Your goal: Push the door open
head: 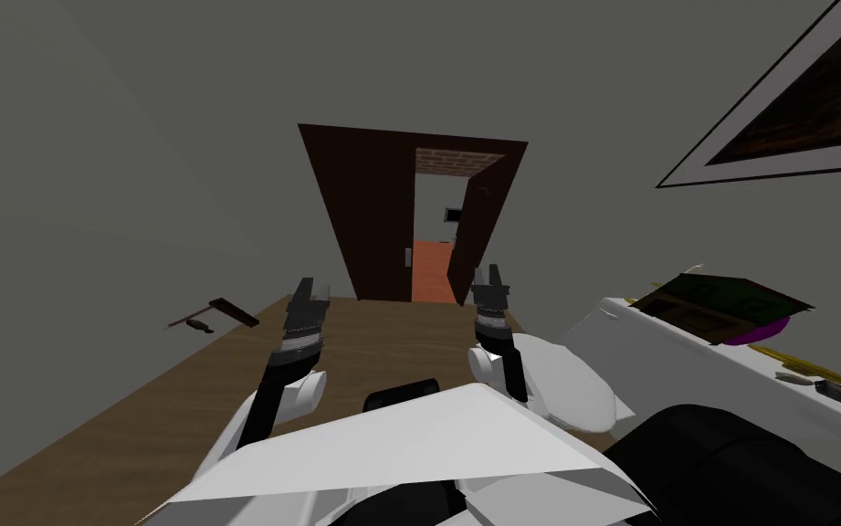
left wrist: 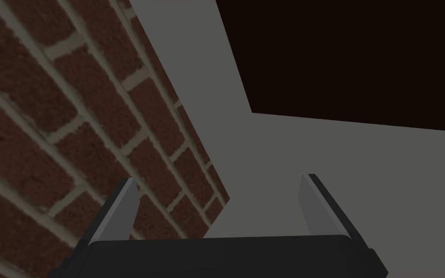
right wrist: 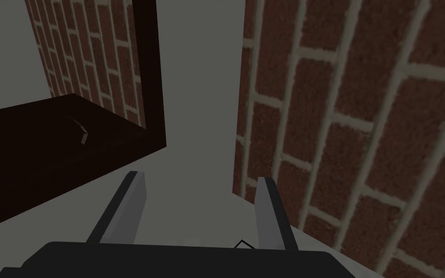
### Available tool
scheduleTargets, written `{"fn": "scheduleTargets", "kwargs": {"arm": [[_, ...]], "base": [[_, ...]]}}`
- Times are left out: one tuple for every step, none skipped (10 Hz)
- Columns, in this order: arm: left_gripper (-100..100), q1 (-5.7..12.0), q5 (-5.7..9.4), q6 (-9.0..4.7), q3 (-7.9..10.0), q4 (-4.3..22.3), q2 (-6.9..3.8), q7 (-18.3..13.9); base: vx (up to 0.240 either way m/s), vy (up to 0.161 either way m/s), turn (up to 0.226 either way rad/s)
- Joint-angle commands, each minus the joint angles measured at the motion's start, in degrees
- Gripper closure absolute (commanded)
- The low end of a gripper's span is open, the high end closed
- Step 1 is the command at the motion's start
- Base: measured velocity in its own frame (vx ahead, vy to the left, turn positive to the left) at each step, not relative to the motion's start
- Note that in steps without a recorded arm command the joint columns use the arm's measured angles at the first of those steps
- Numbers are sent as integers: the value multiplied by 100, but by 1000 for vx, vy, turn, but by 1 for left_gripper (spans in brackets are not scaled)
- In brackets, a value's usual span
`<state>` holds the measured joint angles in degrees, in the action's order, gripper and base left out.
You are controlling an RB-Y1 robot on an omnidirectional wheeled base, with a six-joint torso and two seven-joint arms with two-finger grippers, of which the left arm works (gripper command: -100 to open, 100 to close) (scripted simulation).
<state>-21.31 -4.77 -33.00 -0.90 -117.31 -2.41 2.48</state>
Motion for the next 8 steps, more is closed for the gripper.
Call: {"fn": "scheduleTargets", "kwargs": {"arm": [[-100, 148, 32, 38, 12, 202, -31, -2], [-100, 226, 52, 48, 14, 330, -48, -3], [-100, 304, 72, 58, 16, 458, -65, -4], [-100, 382, 92, 68, 18, 586, -82, -6], [-100, 471, 114, 79, 21, 732, -97, -7], [-100, 561, 137, 91, 24, 881, -113, -8], [-100, 651, 160, 102, 26, 1030, -128, -10], [-100, 742, 183, 113, 29, 1179, -144, -11]], "base": [[92, -34, -19], [85, -17, -21], [84, -20, -19], [83, -25, -21], [95, -35, -24], [85, -33, -24], [98, -21, -21], [104, -30, -21]]}}
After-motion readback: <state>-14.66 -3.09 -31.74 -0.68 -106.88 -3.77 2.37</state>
